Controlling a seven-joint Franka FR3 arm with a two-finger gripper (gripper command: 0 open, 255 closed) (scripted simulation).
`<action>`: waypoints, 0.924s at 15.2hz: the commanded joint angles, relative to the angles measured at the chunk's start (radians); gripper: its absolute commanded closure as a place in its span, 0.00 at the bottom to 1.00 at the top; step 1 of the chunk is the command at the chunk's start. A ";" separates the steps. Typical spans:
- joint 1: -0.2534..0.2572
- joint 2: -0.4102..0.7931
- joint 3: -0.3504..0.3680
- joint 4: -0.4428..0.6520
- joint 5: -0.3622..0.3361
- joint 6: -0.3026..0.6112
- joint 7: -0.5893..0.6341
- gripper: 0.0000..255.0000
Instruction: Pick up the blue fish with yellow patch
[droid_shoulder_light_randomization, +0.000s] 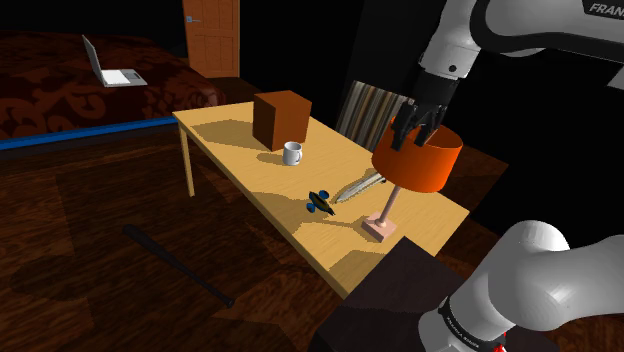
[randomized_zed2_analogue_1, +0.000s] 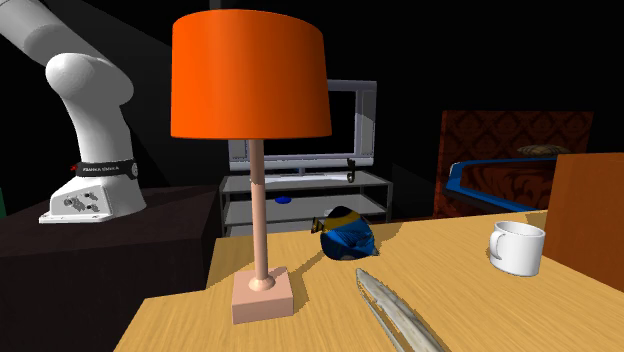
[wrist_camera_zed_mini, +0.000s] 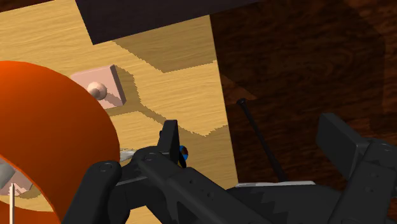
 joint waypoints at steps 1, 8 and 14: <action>0.000 0.000 0.000 0.000 0.000 0.000 0.000 0.00; -0.012 0.031 0.017 -0.214 -0.066 0.306 -0.014 0.00; -0.035 0.144 0.026 -0.340 -0.137 0.596 -0.008 0.00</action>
